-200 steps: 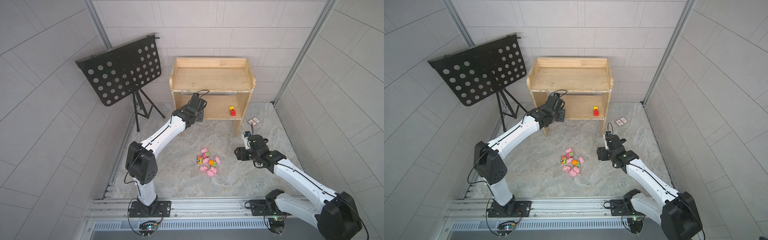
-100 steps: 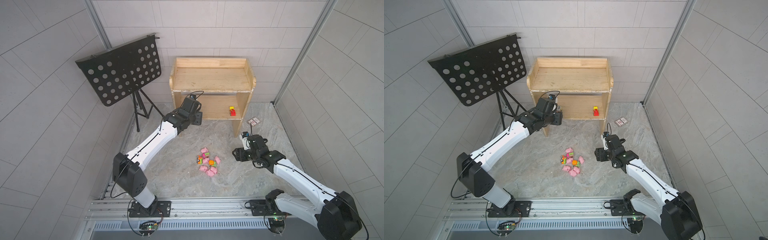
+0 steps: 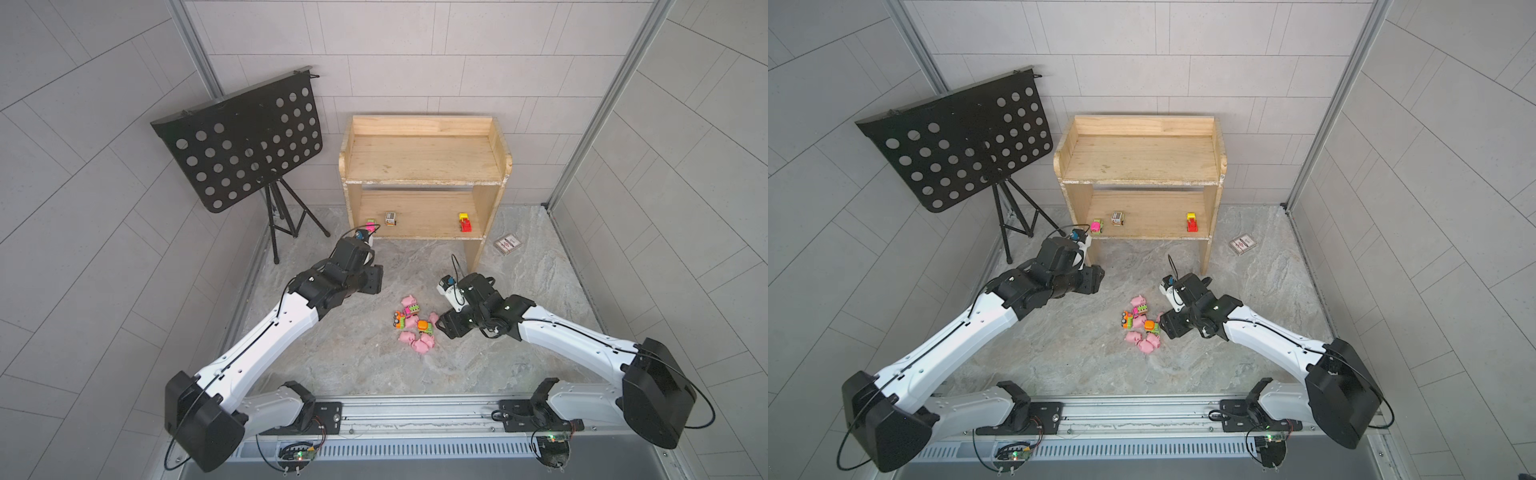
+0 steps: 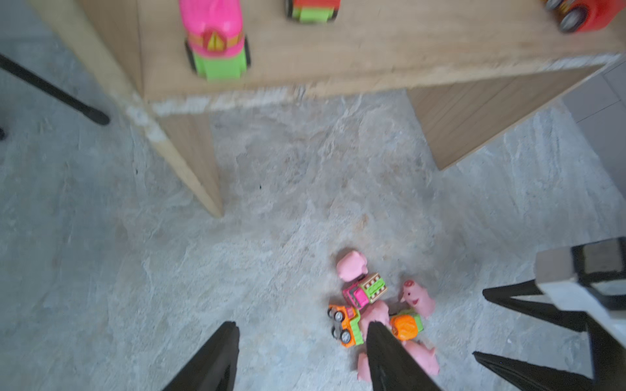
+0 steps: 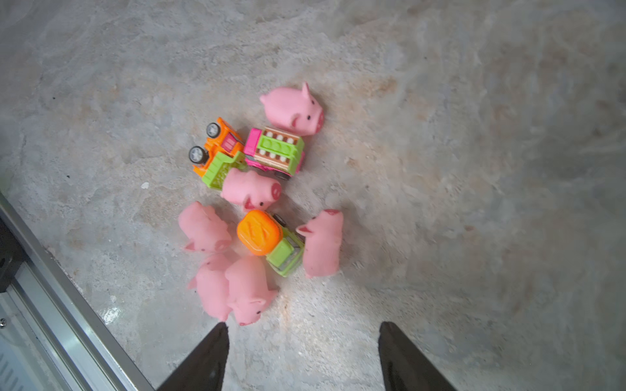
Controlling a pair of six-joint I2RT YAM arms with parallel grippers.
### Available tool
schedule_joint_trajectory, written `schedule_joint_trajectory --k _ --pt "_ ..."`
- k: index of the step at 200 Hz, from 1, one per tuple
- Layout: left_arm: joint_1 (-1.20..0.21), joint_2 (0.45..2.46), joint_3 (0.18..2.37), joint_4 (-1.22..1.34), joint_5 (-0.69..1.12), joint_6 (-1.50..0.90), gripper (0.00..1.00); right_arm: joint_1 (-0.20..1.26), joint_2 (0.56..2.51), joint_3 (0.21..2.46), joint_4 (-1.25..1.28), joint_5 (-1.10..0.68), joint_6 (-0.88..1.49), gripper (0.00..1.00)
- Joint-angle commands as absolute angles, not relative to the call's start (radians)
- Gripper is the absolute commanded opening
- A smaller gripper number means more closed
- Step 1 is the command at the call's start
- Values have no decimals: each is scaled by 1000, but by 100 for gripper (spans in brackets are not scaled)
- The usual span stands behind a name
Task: Organize plastic toys on shelves
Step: Pick up the plastic toy at the center of the board.
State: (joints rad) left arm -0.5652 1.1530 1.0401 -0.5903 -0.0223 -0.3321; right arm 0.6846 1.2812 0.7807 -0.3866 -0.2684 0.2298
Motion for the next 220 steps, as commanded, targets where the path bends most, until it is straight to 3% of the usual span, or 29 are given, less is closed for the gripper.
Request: schedule_joint_trajectory --k 1,87,220 --pt "-553 1075 948 -572 -52 -372 67 723 1327 839 -431 -268 149 71" --pt "-525 940 803 -549 -163 -436 70 799 1597 1056 -579 -230 7 61" --pt "-520 935 798 -540 -153 -431 70 819 1765 1155 -609 -203 -31 57"
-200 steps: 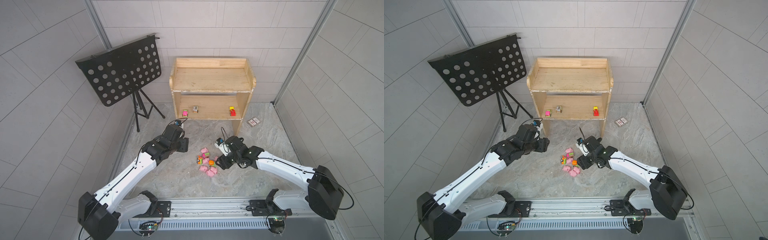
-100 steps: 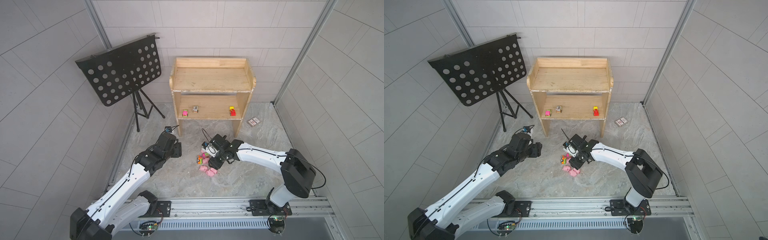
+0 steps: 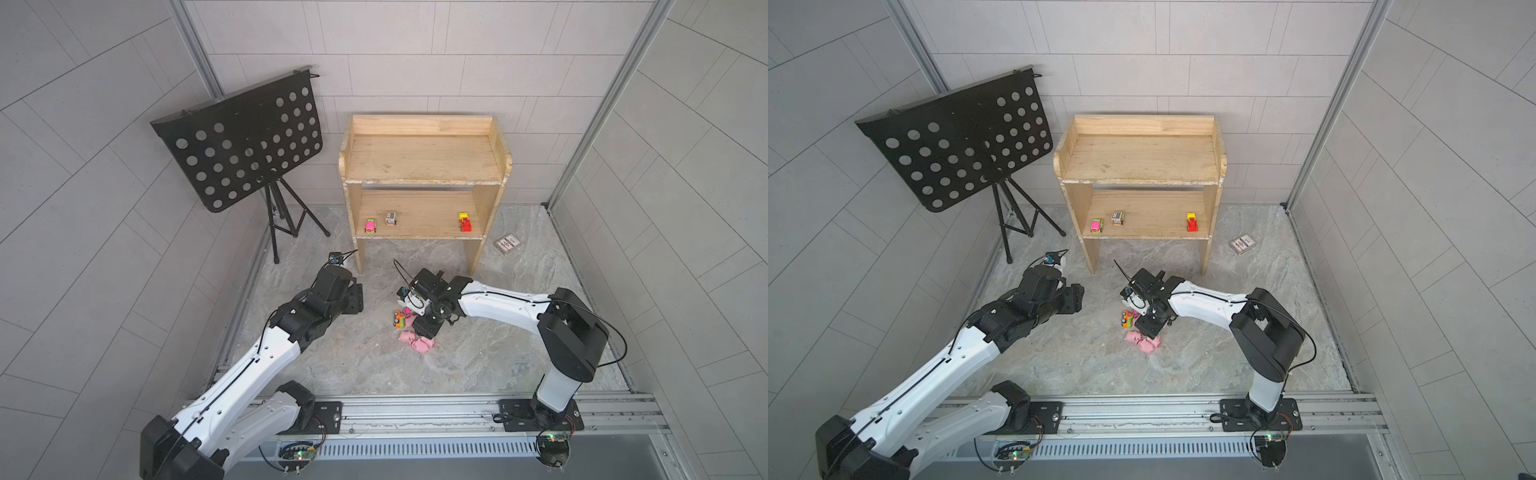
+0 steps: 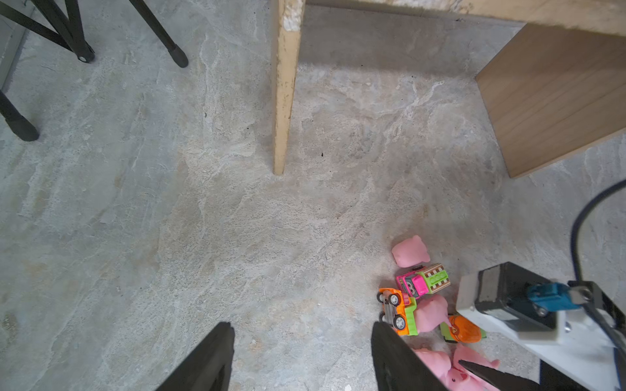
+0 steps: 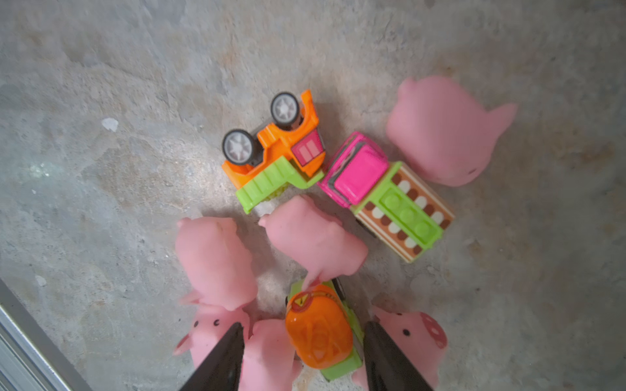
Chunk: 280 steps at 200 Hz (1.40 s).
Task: Organize plastic toys on shelves
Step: Pick up the plastic toy at the center of the board.
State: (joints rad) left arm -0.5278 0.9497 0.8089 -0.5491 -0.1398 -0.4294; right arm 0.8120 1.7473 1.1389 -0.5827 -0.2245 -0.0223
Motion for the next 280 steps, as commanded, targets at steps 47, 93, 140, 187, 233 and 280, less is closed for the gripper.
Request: schedule_joint_trajectory --k 47,93,140,187,233,280 --pt "-520 933 796 -543 -154 -432 70 819 1791 1155 -592 -175 -26 52" --pt "-520 933 795 -543 -155 -433 71 819 1816 1157 -572 -150 -13 41" --pt "-520 935 795 -545 -156 -433 71 819 1782 1161 -567 -133 7 27" --pt "-521 934 793 -545 -158 -433 71 797 1663 1135 -532 -149 48 21" --pt "-520 934 792 -543 -159 -433 71 738 1498 1092 -475 -188 119 19" --pt "-520 934 790 -538 -160 -433 71 670 1340 1071 -398 -168 203 18"
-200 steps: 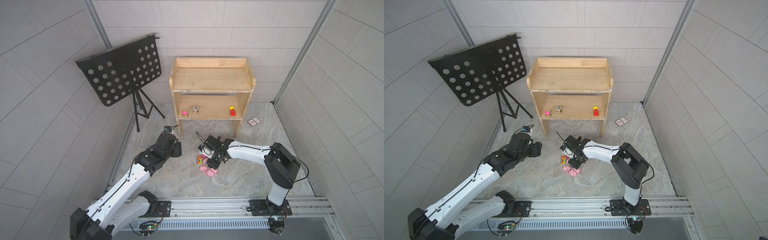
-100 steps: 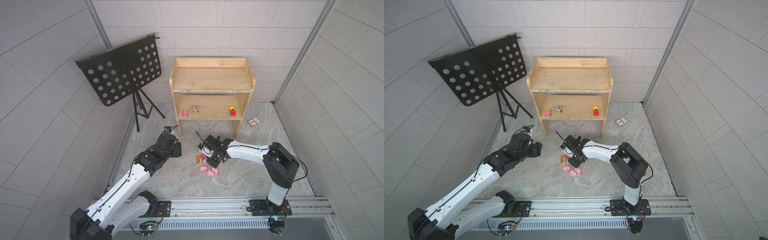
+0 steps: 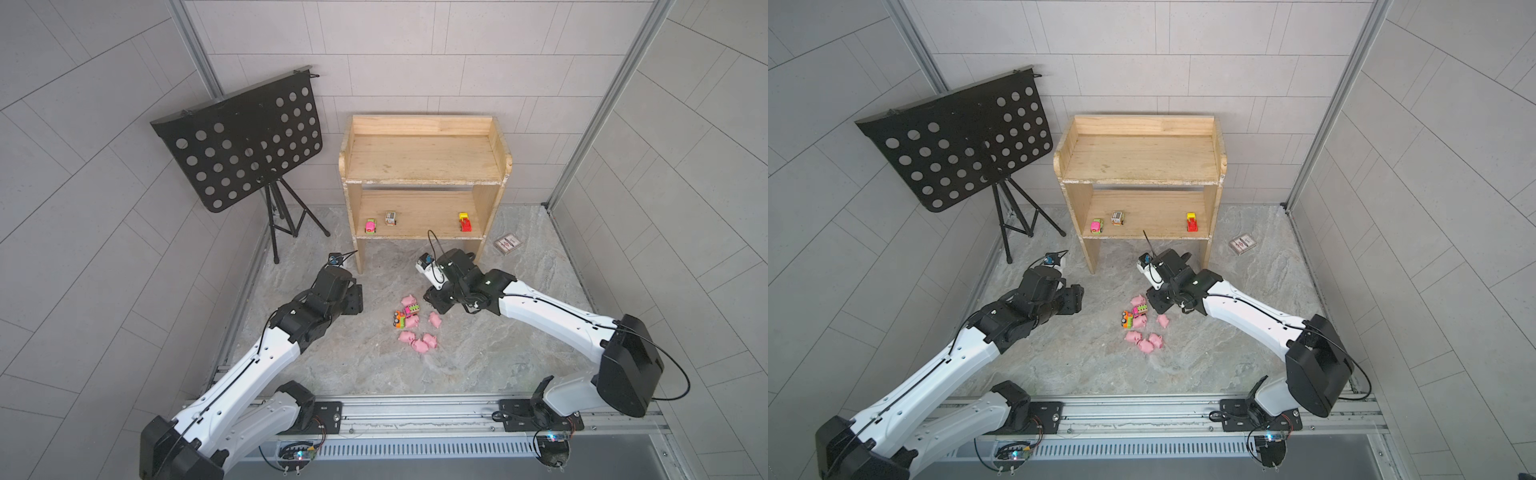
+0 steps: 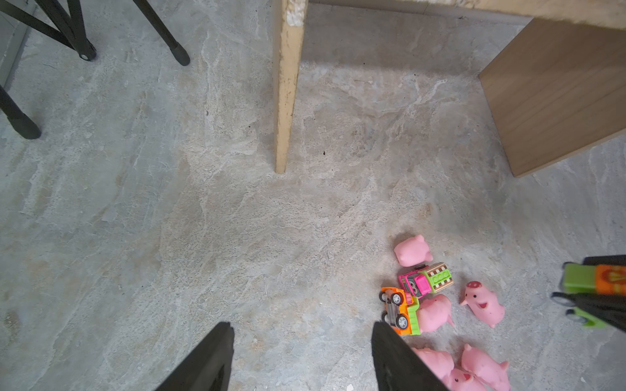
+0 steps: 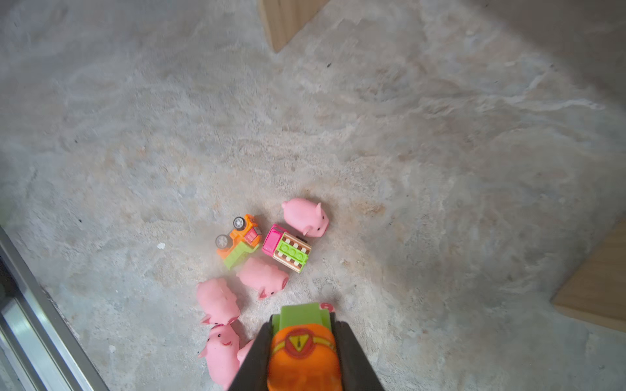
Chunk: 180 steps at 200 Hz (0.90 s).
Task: Organize plastic toys on shelves
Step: Pick up the plastic toy at the center of the board, then place the plastic toy on the shelf.
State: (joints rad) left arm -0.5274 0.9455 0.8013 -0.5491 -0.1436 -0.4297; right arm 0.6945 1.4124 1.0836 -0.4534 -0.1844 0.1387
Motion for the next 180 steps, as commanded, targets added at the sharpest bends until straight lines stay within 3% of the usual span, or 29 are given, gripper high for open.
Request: schedule_joint_trajectory --k 1,49,95,180 --pt "-520 934 791 -538 -160 -433 71 669 1338 1071 -395 -164 206 18" --pt "-520 937 791 -538 -161 -433 71 649 1275 1096 -296 3 251 19" --pt "-520 941 792 -537 -163 -431 71 626 1342 1200 -253 149 274 19" --pt "-518 945 797 -534 -161 -427 71 570 1493 1401 -284 239 284 20"
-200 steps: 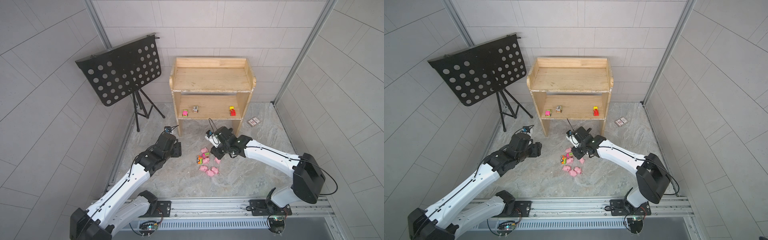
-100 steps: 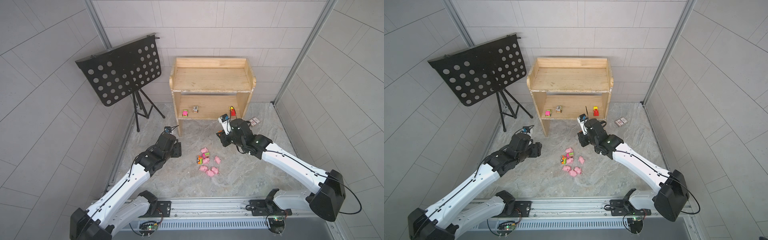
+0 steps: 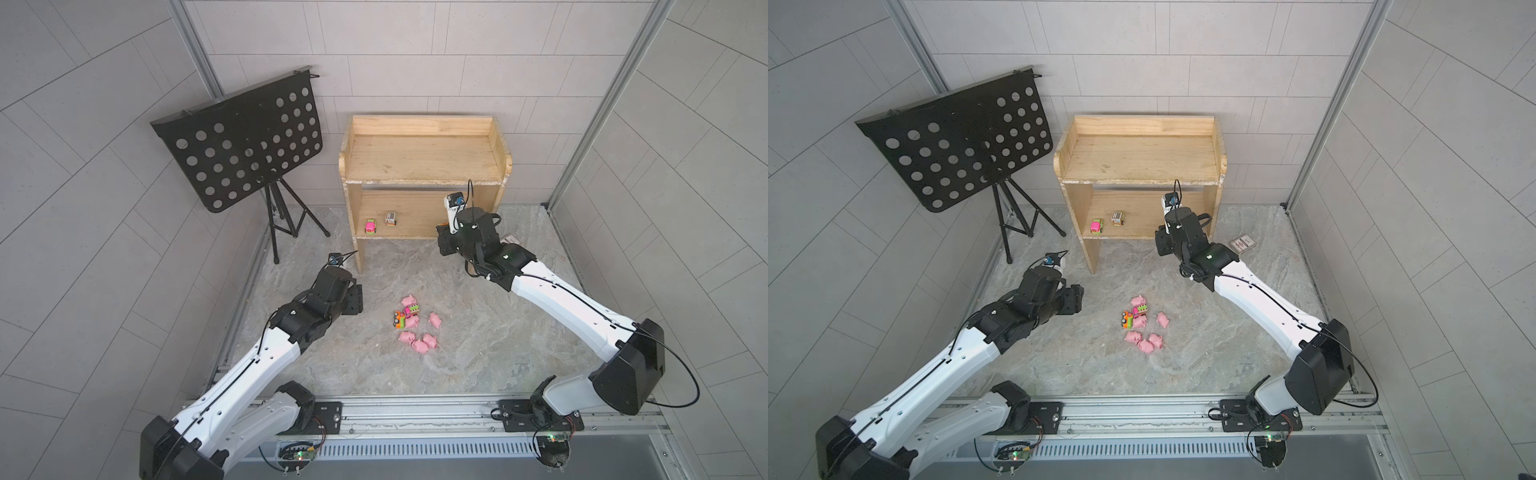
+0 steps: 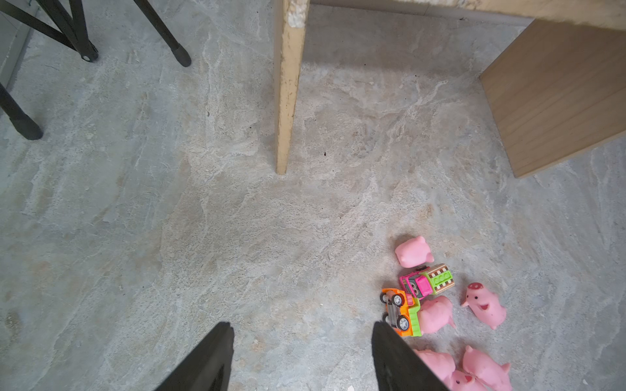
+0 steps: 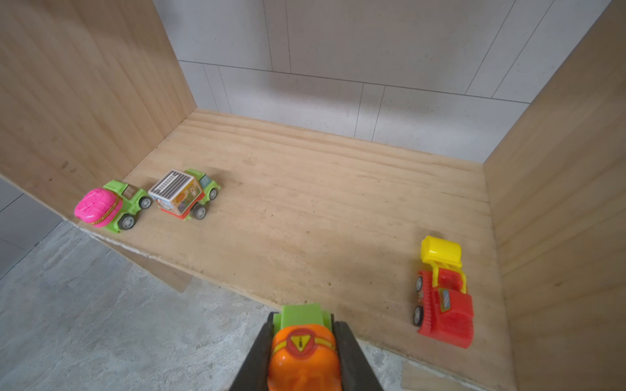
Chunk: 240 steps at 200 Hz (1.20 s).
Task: Organize plastic toys on shelves
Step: Place the plastic toy on the shelf.
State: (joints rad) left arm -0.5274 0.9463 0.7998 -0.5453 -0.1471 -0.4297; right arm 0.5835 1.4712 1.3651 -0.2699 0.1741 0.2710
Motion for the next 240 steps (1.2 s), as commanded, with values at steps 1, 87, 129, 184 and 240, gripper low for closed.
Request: schedule_joint_trajectory --k 1,87,129,184,240 --pt "-518 946 796 -535 -160 -427 71 570 1493 1401 -284 241 284 20" --pt "-518 956 796 -534 -161 -426 71 537 1587 1469 -291 282 313 20" --pt "-518 958 795 -533 -162 -427 71 537 1633 1497 -297 306 324 21" --pt "-518 960 795 -532 -164 -427 71 531 1675 1524 -320 331 329 27" --pt "-518 966 794 -531 -164 -426 71 519 1708 1548 -351 339 341 31"
